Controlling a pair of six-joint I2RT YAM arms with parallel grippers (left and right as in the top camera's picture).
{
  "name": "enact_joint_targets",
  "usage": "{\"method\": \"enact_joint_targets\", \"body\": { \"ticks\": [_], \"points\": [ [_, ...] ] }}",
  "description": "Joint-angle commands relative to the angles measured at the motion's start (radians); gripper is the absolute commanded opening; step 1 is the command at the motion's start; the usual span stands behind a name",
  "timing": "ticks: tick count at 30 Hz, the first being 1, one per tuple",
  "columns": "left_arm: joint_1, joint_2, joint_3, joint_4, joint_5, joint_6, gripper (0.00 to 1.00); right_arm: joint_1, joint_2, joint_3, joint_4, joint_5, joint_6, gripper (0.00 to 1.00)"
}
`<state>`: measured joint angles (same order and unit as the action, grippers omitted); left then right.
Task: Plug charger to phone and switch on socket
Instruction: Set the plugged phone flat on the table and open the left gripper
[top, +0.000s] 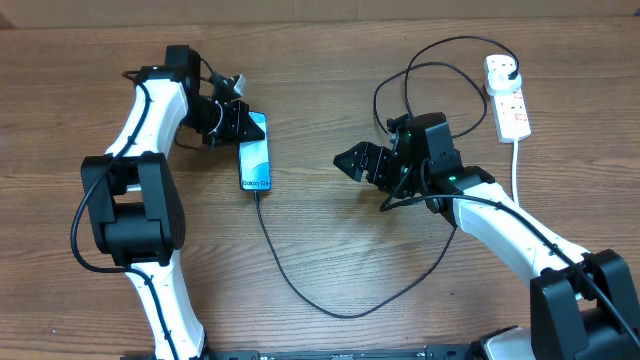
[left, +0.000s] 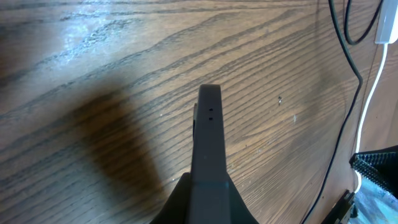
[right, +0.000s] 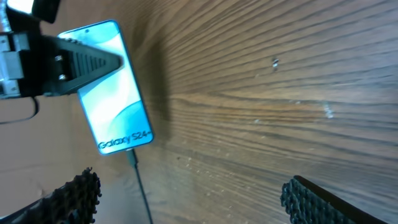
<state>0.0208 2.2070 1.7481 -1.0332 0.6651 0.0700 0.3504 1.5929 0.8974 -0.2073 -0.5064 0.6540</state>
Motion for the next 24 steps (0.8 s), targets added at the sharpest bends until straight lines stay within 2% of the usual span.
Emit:
{"method": "enact_joint_targets", "body": {
  "ticks": [1,7,24],
  "points": [
    [-0.014,-0.003,0.027,0.003,0.031,-0.022,0.04,0.004,0.006,0.021,-0.005,0.075,-0.009,0.94],
    [-0.042,-0.003,0.009,0.012,-0.024,-0.026,0.04,0.004,0.006,0.018,-0.012,0.114,-0.009,0.94],
    [-0.061,-0.002,-0.011,0.040,-0.056,-0.051,0.04,0.004,0.006,0.018,-0.020,0.140,-0.009,0.94]
  ]
}}
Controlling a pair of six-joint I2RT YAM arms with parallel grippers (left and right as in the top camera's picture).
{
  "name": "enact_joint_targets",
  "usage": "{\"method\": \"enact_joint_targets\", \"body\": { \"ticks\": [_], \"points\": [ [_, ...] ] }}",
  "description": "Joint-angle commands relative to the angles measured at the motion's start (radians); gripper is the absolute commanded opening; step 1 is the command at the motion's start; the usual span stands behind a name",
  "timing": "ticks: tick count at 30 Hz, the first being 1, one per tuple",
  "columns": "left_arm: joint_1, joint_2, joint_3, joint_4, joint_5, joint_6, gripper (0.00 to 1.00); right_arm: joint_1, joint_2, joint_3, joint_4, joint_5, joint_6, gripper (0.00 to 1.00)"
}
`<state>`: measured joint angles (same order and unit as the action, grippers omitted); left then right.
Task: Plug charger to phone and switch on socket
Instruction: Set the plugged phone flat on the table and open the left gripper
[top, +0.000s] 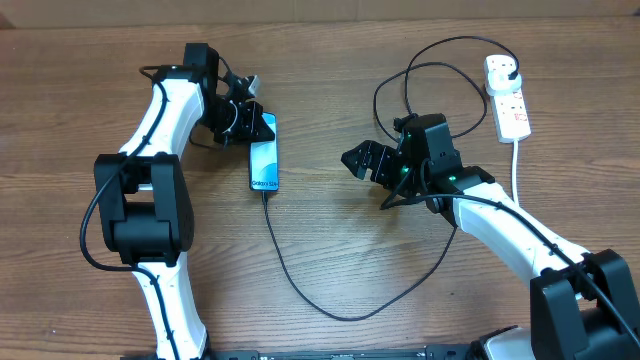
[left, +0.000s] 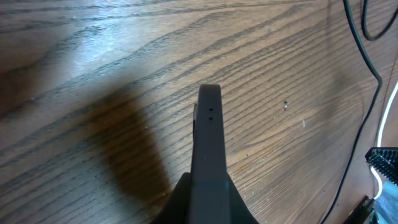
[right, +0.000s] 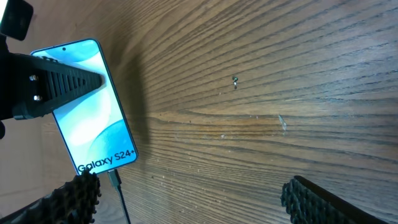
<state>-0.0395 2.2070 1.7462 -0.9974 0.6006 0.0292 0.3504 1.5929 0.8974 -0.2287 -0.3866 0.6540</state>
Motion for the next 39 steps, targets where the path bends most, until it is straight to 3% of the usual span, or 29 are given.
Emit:
{"method": "enact_joint_targets", "body": {
  "ticks": [1,27,33,39],
  "points": [
    [-0.001,-0.002,-0.010,0.004,0.006,-0.011,0.04,0.004,0.006,0.018,0.000,0.021,-0.009,0.94],
    [-0.002,-0.002,-0.089,0.087,-0.078,-0.037,0.05,0.004,0.006,0.018,-0.010,0.028,-0.009,0.94],
    [-0.002,-0.002,-0.089,0.088,-0.085,-0.037,0.19,0.004,0.006,0.018,-0.010,0.028,-0.009,0.94],
    [-0.002,-0.002,-0.089,0.089,-0.088,-0.037,0.26,0.004,0.006,0.018,-0.010,0.028,-0.009,0.94]
  ]
}}
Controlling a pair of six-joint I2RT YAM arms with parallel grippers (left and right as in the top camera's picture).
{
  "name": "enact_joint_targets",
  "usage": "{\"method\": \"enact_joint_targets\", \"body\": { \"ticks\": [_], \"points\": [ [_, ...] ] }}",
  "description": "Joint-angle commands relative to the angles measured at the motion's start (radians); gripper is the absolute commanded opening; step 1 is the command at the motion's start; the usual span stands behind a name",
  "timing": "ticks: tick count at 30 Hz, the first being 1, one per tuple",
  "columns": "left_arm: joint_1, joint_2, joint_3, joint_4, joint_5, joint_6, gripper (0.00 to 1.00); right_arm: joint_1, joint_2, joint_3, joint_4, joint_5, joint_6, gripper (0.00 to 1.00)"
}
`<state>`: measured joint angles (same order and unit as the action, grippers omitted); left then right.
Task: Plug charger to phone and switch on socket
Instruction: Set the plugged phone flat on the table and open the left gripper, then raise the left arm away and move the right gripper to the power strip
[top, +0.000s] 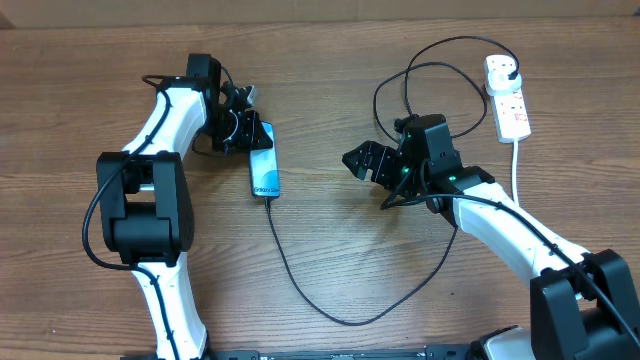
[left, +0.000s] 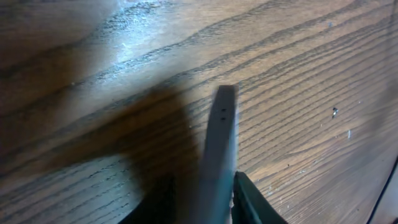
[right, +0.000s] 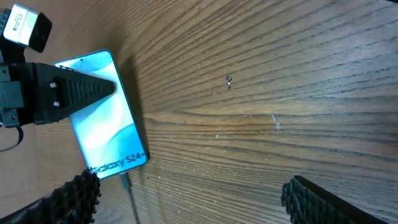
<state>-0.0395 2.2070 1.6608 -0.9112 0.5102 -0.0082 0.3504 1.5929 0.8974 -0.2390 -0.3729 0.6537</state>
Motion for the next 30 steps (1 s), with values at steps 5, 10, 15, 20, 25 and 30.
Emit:
{"method": "enact_joint_targets", "body": {
  "ticks": [5,10,15,20,25,30],
  "points": [
    [-0.002,-0.002,-0.003,0.003,0.002,0.001,0.32,0.004,0.007,0.018,0.000,0.014,-0.008,0.95],
    [-0.002,-0.002,-0.003,0.003,0.002,0.001,0.32,0.004,0.006,0.018,0.000,0.014,-0.008,0.94],
    [-0.002,-0.002,-0.003,0.003,-0.012,0.001,0.31,0.004,0.006,0.018,-0.003,0.014,-0.008,0.94],
    [-0.002,-0.002,-0.003,0.000,-0.028,0.000,0.32,0.004,0.007,0.018,-0.003,0.014,-0.008,0.94],
    [-0.002,-0.002,-0.003,0.002,-0.028,0.001,0.34,0.004,0.006,0.018,-0.003,0.014,-0.008,0.94],
    [0.002,-0.002,0.008,-0.001,-0.050,0.001,0.42,0.004,0.007,0.018,-0.003,0.014,-0.018,0.94]
  ]
}}
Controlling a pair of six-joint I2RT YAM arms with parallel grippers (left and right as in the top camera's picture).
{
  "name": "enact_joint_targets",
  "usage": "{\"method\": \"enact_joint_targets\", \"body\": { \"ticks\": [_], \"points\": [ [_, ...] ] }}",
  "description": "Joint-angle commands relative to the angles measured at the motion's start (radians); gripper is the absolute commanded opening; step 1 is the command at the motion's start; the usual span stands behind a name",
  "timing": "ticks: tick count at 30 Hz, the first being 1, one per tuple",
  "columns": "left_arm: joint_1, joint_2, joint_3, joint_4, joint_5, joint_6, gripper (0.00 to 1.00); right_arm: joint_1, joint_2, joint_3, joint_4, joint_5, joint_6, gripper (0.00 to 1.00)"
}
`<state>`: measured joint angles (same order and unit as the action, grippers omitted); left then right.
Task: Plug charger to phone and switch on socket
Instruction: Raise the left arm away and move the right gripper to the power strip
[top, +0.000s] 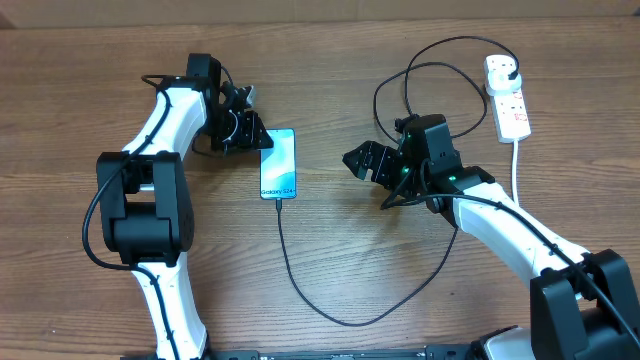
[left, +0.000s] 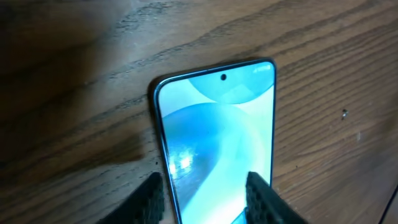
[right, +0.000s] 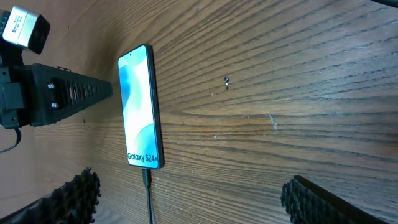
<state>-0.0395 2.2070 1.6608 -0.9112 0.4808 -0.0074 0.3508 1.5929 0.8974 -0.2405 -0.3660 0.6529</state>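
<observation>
The phone (top: 279, 164) lies flat on the table, screen up and lit, also in the left wrist view (left: 214, 137) and the right wrist view (right: 140, 106). The black charger cable (top: 300, 285) is plugged into its lower end (right: 146, 177) and loops right and up to the white power strip (top: 508, 95). My left gripper (top: 256, 136) is open at the phone's upper left corner, its fingers (left: 149, 199) apart over the screen. My right gripper (top: 358, 160) stands open to the right of the phone, holding nothing (right: 193, 205).
The cable makes slack loops (top: 400, 90) behind my right arm, between it and the power strip. A white lead (top: 517, 165) runs from the strip down the right side. The wooden table (top: 330, 240) carries nothing else.
The phone stood on its edge in my shut left gripper. Now it lies flat, screen up, slightly further right, and the left gripper is open. The right arm has not moved.
My left gripper was shut on the phone's top end, the cable plugged in, with the phone left of centre. Then the phone sat a little further right, then stood on edge in the jaws. Now it lies flat and released. The right gripper stayed open throughout.
</observation>
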Motion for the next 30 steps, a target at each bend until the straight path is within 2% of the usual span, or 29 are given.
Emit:
{"method": "enact_joint_targets", "body": {
  "ticks": [1,8,10,19,26,28,30],
  "points": [
    [0.003,-0.003,0.020,-0.011,-0.023,0.000,0.45,0.003,0.006,0.018,-0.001,0.006,-0.027,0.94],
    [0.008,-0.028,0.234,-0.154,-0.125,-0.027,0.50,0.003,0.006,0.023,-0.018,0.006,-0.034,0.93],
    [0.008,-0.041,0.325,-0.217,-0.157,-0.027,0.51,0.002,0.006,0.045,-0.061,-0.001,-0.066,0.89],
    [0.008,-0.088,0.766,-0.469,-0.234,-0.063,0.54,-0.043,0.006,0.364,-0.494,0.044,-0.218,0.87],
    [0.008,-0.112,1.006,-0.606,-0.243,-0.083,0.77,-0.183,0.006,0.676,-0.800,0.146,-0.291,0.88],
    [0.008,-0.126,1.033,-0.629,-0.273,-0.092,0.89,-0.230,0.006,0.743,-0.854,0.193,-0.299,0.89],
    [0.008,-0.145,1.039,-0.645,-0.342,-0.153,0.92,-0.280,0.006,0.796,-0.899,0.231,-0.299,0.92]
  ]
}}
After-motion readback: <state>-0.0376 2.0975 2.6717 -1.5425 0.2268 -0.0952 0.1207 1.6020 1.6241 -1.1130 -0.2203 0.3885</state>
